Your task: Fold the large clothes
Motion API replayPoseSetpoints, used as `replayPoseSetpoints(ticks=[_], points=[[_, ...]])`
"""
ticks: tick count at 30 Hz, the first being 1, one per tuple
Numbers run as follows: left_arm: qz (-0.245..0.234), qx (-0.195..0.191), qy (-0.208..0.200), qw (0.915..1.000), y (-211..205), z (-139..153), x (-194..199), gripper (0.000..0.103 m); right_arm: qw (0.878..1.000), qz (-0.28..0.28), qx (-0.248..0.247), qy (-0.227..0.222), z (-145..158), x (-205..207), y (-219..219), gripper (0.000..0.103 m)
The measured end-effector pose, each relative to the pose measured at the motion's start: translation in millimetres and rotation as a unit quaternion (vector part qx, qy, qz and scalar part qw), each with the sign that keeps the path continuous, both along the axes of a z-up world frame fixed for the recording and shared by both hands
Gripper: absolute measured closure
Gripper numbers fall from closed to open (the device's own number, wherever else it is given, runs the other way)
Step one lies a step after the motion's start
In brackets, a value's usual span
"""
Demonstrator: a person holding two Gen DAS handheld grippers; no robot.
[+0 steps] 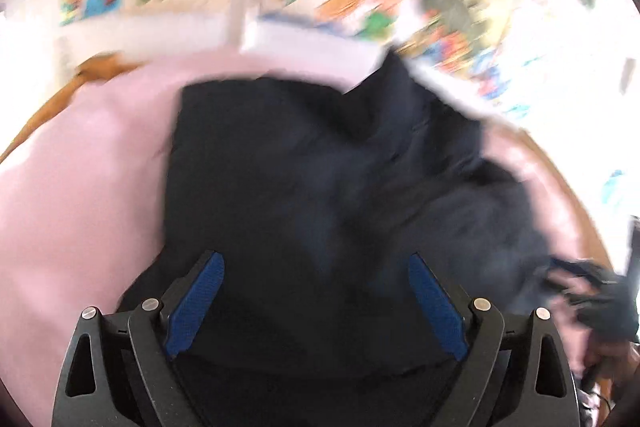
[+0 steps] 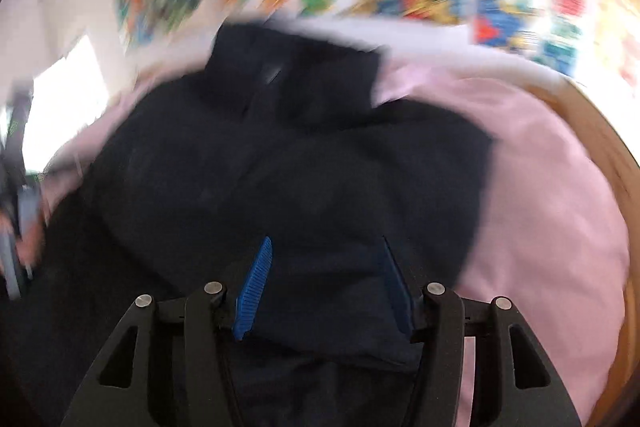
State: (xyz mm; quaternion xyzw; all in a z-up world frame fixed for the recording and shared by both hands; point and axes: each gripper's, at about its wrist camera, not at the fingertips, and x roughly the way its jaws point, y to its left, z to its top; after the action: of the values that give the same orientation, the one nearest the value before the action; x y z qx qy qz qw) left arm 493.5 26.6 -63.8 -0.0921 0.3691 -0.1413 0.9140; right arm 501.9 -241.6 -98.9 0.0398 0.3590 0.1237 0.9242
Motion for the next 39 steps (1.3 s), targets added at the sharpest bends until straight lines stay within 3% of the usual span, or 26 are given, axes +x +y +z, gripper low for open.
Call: replayPoseSetpoints(ticks=[2, 4, 6, 8, 13, 18, 21, 24, 28, 32, 35, 39], points=[[-0.038, 0.008, 0.001, 0.9992, -12.7, 1.1, 11.5, 0.010, 0.999, 0.029, -0.038, 0.012, 2.7, 18.7, 18.0, 0.054], [-0.066, 0.064, 0.026, 0.9955, -32.1, -12.6, 30.5, 0.010, 0.997, 0.034, -0.068, -0.004, 2.7, 28.4, 22.4, 0.054], [-0.077, 0.153, 0.048, 0.9841, -51.3, -38.8, 46.0, 0.009, 0.997, 0.025, -0.073, 0.006, -8.3, 36.7, 17.3, 0.054], [-0.078, 0.172, 0.050, 0.9807, -57.3, -51.5, 50.6, 0.002, 0.999, 0.009, -0.050, 0.016, -21.9, 44.6, 10.8, 0.053], [-0.078, 0.153, 0.058, 0.9835, -52.7, -70.2, 62.3, 0.000, 0.999, -0.025, -0.021, 0.009, -49.8, 59.2, 8.7, 0.053], [-0.078, 0.161, 0.048, 0.9828, -54.4, -65.9, 60.7, 0.000, 0.999, -0.024, -0.026, 0.011, -51.5, 58.7, 7.4, 0.052], [-0.091, 0.113, 0.047, 0.9884, -41.6, -46.3, 49.5, 0.000, 1.000, -0.025, -0.008, -0.002, -44.0, 50.8, 1.4, 0.050], [-0.099, 0.042, 0.020, 0.9940, -23.1, -20.4, 39.1, 0.000, 0.999, -0.022, 0.037, -0.021, -27.0, 37.5, -15.7, 0.040], [-0.062, 0.011, 0.005, 0.9980, -16.5, 11.9, 62.4, 0.000, 0.995, -0.038, 0.080, -0.037, 5.3, 34.2, -40.7, 0.031], [-0.035, 0.043, -0.031, 0.9980, -37.7, 37.1, 98.2, 0.000, 0.996, -0.041, 0.078, -0.004, 41.8, 52.5, -51.8, 0.031], [-0.024, 0.029, -0.036, 0.9986, -28.7, 41.3, 103.6, 0.000, 0.996, -0.061, 0.062, 0.012, 54.5, 96.0, -54.6, 0.031], [-0.017, 0.005, -0.027, 0.9995, -20.7, 38.9, 105.9, 0.000, 0.984, -0.118, 0.130, 0.023, 50.4, 145.9, -59.6, 0.031]])
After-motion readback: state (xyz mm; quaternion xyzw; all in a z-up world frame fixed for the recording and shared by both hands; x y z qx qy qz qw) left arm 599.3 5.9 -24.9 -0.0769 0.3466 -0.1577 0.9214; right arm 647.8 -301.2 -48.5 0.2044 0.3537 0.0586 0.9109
